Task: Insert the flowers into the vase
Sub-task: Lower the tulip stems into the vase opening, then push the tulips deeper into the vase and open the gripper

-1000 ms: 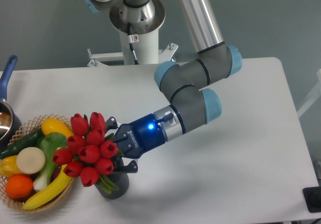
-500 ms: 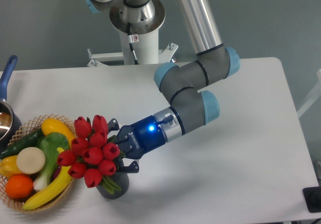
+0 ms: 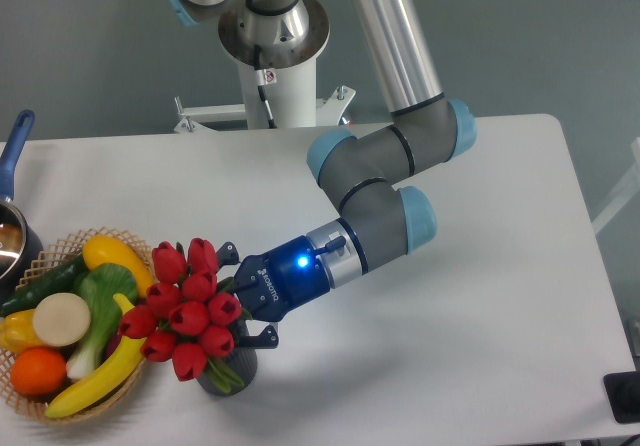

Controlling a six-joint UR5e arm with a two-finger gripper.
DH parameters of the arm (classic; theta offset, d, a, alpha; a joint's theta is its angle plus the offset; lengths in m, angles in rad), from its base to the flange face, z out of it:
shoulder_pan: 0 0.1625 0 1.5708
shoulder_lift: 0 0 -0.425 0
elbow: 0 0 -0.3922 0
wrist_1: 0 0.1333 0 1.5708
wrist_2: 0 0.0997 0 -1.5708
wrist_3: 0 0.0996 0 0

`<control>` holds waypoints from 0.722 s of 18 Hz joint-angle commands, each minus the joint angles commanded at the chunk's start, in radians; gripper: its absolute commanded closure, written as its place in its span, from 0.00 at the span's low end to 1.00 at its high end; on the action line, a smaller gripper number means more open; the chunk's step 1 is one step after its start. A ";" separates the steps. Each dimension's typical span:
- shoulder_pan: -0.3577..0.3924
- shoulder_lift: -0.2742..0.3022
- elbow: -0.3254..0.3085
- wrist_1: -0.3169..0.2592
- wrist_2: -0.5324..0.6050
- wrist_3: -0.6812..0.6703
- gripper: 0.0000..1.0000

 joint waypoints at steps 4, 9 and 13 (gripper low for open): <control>0.000 -0.008 -0.008 0.000 0.000 0.043 0.67; 0.000 -0.014 -0.008 0.000 0.002 0.046 0.66; 0.003 -0.020 -0.017 0.000 0.021 0.048 0.66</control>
